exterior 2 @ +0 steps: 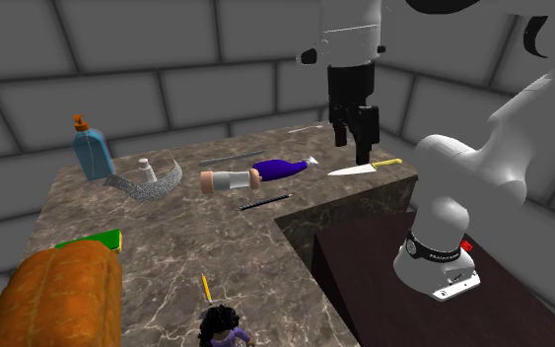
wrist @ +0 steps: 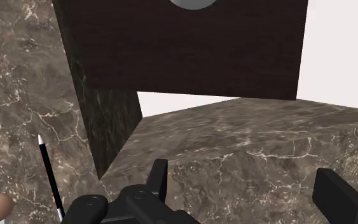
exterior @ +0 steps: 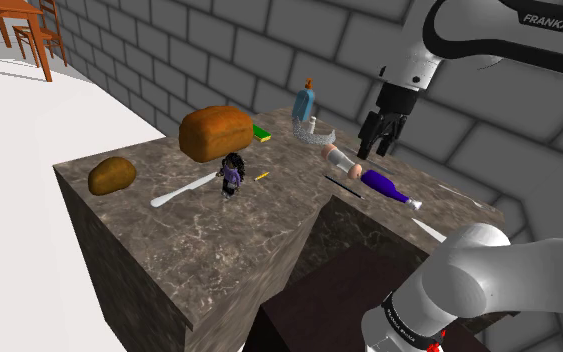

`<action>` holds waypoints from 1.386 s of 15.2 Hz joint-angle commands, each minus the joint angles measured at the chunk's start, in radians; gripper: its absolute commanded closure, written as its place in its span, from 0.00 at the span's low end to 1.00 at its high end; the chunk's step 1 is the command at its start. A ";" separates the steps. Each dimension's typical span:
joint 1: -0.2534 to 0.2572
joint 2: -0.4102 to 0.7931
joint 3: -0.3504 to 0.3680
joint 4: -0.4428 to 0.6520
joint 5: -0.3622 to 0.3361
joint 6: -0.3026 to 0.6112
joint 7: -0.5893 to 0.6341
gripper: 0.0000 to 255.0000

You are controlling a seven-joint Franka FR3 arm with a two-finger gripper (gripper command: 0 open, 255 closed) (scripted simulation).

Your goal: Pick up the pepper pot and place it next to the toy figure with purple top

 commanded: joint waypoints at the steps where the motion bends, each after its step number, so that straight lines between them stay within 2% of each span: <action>1: 0.000 0.000 0.000 0.000 0.000 0.000 0.000 0.00; 11: -0.068 0.162 -0.116 -0.090 -0.124 0.334 -0.122 0.00; 21: -0.113 0.438 -0.241 -0.046 -0.178 0.661 -0.237 0.00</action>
